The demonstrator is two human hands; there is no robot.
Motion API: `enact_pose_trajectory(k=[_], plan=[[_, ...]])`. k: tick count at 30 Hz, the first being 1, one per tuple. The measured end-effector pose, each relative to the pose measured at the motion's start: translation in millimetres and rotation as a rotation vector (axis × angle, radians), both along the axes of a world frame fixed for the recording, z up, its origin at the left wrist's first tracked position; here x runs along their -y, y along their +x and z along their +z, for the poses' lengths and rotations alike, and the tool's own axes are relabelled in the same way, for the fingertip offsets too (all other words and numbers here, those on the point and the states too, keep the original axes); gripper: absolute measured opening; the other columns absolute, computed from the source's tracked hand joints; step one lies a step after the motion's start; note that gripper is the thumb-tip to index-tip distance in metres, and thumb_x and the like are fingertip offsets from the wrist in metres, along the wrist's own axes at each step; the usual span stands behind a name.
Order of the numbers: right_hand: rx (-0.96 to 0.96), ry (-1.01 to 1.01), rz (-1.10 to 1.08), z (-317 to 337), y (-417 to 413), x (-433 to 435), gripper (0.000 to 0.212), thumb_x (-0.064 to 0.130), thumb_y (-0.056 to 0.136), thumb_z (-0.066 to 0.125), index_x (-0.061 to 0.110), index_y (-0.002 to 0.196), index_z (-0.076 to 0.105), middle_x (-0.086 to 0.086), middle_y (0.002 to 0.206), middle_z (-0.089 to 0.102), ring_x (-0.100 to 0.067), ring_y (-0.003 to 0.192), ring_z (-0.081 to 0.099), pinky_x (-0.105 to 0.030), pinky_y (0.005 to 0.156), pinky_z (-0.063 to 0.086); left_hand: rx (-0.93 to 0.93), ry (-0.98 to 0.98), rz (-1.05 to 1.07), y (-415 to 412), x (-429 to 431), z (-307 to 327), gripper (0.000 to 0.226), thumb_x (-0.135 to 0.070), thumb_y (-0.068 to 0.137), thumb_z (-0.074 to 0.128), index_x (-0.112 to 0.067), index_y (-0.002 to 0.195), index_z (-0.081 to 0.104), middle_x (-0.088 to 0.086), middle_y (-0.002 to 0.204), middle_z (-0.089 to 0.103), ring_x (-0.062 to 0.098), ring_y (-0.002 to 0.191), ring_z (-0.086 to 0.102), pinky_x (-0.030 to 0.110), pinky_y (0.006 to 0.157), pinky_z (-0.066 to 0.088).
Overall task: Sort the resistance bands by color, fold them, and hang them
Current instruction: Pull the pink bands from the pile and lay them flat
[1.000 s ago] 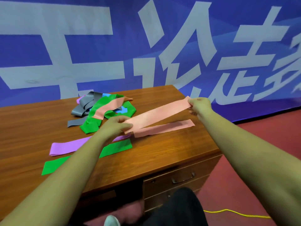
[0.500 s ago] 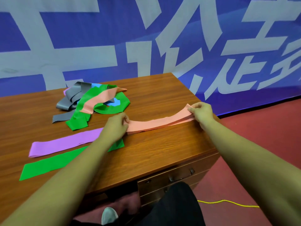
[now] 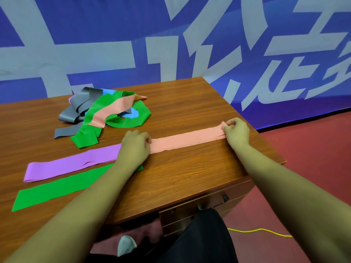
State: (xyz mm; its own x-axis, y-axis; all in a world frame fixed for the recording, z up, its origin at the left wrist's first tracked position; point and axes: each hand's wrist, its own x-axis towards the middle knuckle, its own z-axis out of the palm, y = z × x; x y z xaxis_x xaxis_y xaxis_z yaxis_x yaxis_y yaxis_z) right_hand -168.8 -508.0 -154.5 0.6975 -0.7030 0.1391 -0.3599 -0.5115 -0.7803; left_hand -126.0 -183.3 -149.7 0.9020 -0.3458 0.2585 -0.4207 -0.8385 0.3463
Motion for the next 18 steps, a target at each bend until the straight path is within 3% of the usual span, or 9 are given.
enact_pose_trajectory(k=[4,7,10,14,18], plan=[[-0.129,-0.306,0.01,-6,-2,-6,0.016,0.018,0.091,0.061,0.013,0.106,0.064,-0.011,0.113,0.057,-0.03,0.11,0.05,-0.039,0.092,0.045,0.023,0.096,0.02,-1,-3,-2,0.014,-0.026,0.089,0.058,-0.026,0.099,0.068,0.001,0.101,0.048,0.022,0.099,0.04,0.031,0.079,0.031],[-0.171,-0.57,0.003,4,-2,-22,0.024,0.017,0.089,0.058,0.007,0.109,0.066,-0.015,0.117,0.052,-0.034,0.112,0.047,-0.042,0.095,0.04,0.042,0.081,0.008,3,-13,7,0.014,-0.031,0.087,0.06,-0.026,0.099,0.066,0.002,0.109,0.046,0.023,0.106,0.04,0.035,0.084,0.032],[-0.165,-0.537,0.284,25,9,-59,0.031,0.023,0.089,0.055,0.006,0.113,0.065,-0.014,0.116,0.056,-0.033,0.111,0.052,-0.042,0.096,0.043,0.025,0.056,0.053,15,-35,20,0.017,-0.029,0.086,0.061,-0.02,0.1,0.066,0.007,0.11,0.051,0.028,0.109,0.044,0.04,0.091,0.035],[-0.187,-0.441,0.637,51,33,-133,0.03,0.028,0.09,0.057,0.013,0.116,0.064,-0.009,0.118,0.058,-0.026,0.11,0.056,-0.036,0.094,0.045,0.061,0.004,0.148,39,-79,32,0.021,-0.016,0.079,0.066,-0.013,0.099,0.068,0.014,0.101,0.057,0.037,0.104,0.05,0.043,0.089,0.039],[-0.208,-0.365,0.773,56,67,-198,0.038,0.027,0.091,0.061,0.014,0.127,0.06,-0.007,0.13,0.054,-0.023,0.118,0.053,-0.033,0.095,0.043,0.055,0.0,0.197,65,-101,33,0.03,-0.014,0.079,0.066,-0.01,0.109,0.066,0.017,0.105,0.058,0.039,0.106,0.052,0.045,0.091,0.043]])
